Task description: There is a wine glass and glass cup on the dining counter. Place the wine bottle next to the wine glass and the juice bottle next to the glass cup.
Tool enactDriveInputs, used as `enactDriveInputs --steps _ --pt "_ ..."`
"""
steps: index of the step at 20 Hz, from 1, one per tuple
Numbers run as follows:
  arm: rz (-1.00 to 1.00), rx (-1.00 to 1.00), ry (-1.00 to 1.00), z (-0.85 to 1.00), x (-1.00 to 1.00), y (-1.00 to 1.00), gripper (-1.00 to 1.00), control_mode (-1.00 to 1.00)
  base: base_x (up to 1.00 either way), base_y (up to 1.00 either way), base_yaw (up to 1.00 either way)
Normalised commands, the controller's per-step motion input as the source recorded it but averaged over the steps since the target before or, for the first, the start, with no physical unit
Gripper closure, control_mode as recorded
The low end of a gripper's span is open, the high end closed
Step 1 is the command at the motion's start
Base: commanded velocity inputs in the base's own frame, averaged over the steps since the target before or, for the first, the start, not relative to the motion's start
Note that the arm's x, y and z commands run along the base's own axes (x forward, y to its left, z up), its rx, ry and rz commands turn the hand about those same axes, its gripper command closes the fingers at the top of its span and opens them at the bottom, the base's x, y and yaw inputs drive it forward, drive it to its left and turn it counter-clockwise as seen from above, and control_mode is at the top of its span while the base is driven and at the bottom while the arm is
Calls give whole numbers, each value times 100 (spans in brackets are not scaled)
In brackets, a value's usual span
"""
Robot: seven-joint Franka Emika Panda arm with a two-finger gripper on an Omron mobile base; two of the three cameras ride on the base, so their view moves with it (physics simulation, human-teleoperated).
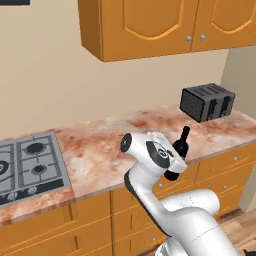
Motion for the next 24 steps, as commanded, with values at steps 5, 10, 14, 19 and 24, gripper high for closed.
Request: enactDriveInputs --steps 5,10,14,19,24 --pt "0 0 0 0 0 0 100 100 -2 11 -94" --pt "0 0 0 0 0 0 100 100 0 6 -97" --pt "0 0 0 0 0 0 100 100 -7 1 -84" --pt "0 0 0 0 0 0 100 100 -2 0 -84" --pt "0 0 0 0 0 0 100 100 0 1 -95"
